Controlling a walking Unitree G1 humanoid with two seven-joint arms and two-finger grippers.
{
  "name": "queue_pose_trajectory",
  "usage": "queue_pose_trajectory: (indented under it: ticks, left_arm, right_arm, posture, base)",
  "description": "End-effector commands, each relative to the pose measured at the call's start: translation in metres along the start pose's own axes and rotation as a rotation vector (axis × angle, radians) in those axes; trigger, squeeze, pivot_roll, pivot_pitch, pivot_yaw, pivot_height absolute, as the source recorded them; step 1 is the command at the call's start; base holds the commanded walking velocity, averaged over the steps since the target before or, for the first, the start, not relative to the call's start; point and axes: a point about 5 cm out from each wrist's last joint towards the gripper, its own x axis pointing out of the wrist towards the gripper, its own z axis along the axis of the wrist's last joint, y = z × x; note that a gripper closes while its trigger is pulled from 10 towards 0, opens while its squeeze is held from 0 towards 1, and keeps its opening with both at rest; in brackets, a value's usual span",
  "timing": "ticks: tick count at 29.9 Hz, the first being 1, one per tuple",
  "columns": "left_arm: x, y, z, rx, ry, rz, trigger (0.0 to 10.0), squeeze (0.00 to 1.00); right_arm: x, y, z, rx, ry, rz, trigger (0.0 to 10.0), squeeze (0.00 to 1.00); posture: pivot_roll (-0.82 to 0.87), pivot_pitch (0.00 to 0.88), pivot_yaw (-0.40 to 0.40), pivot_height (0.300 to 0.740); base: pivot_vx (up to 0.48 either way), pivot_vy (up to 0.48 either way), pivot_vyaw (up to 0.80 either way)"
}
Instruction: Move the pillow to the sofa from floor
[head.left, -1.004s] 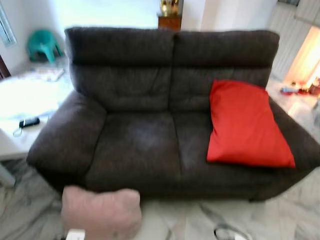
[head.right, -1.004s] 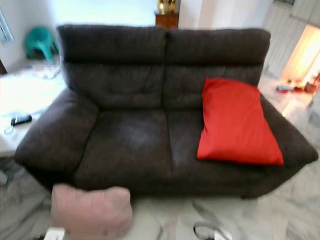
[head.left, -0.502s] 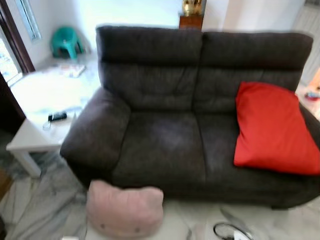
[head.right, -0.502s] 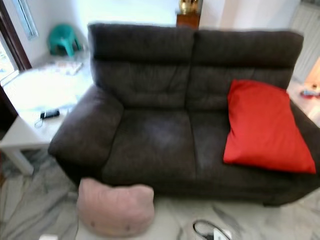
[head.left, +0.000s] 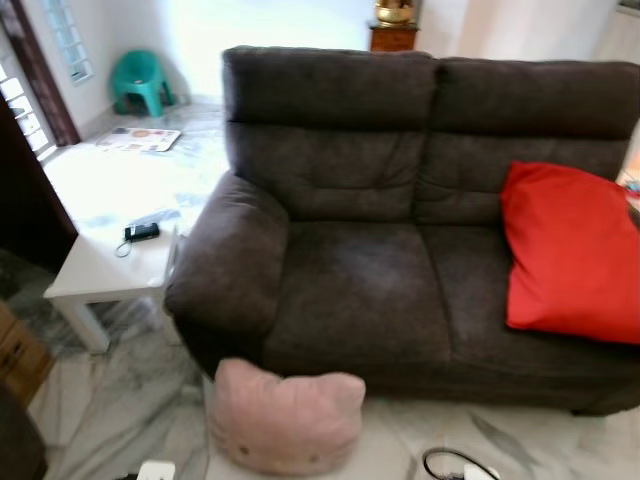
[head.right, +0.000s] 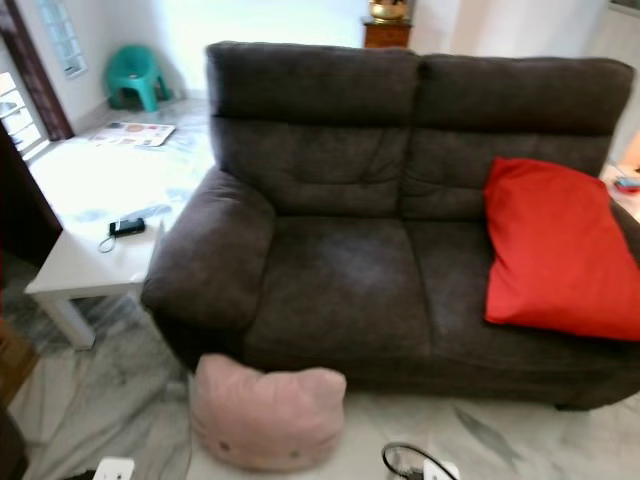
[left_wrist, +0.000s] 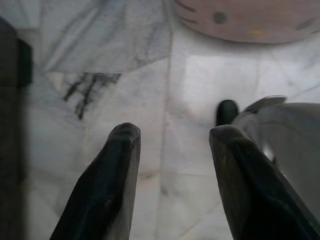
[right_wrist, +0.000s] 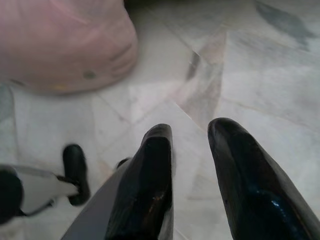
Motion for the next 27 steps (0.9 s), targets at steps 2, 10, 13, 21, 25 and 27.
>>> queue_pose_trajectory:
  ticks: [2, 10, 13, 21, 25, 27]
  left_arm:
    - [0.0015, -0.0045, 0.0056, 0.017, -0.008, -0.009, 10.0, 0.0]
    - [0.0015, -0.0029, 0.0059, 0.017, -0.008, -0.007, 10.0, 0.0]
    - [0.0015, -0.0028, 0.0063, 0.017, -0.011, -0.007, 10.0, 0.0]
    - [0.0015, -0.0021, 0.0073, 0.011, -0.02, -0.007, 10.0, 0.0]
    - [0.0015, -0.0016, 0.0069, 0.013, -0.016, -0.006, 10.0, 0.0]
    - [0.0015, -0.0014, 0.0065, 0.018, -0.012, -0.005, 10.0, 0.0]
  right_arm:
    - [-0.0019, -0.0088, -0.0067, 0.005, 0.021, -0.023, 10.0, 0.0]
    - [-0.0019, -0.009, -0.0069, 0.006, 0.022, -0.022, 10.0, 0.0]
    - [-0.0019, -0.0089, -0.0069, 0.007, 0.022, -0.021, 10.0, 0.0]
    - [-0.0016, -0.0082, -0.0059, 0.01, 0.02, -0.02, 10.0, 0.0]
    - [-0.0014, -0.0071, -0.0054, 0.013, 0.019, -0.018, 10.0, 0.0]
    - [-0.0014, -0.0069, -0.0053, 0.015, 0.018, -0.017, 10.0, 0.0]
  posture:
    - [-0.01, 0.0, -0.009, 0.74]
    - [-0.01, 0.0, -0.009, 0.74]
    - [-0.01, 0.0, -0.009, 0.74]
    - [0.0, 0.0, -0.01, 0.74]
    - [0.0, 0.0, -0.01, 0.74]
    - [0.0, 0.0, -0.01, 0.74]
  base:
    - [0.0, 0.366, 0.0]
    - [0.0, 0.36, 0.0]
    - [0.0, 0.0, 0.0]
    - [0.0, 0.0, 0.0]
    - [0.0, 0.0, 0.0]
    - [0.0, 0.0, 0.0]
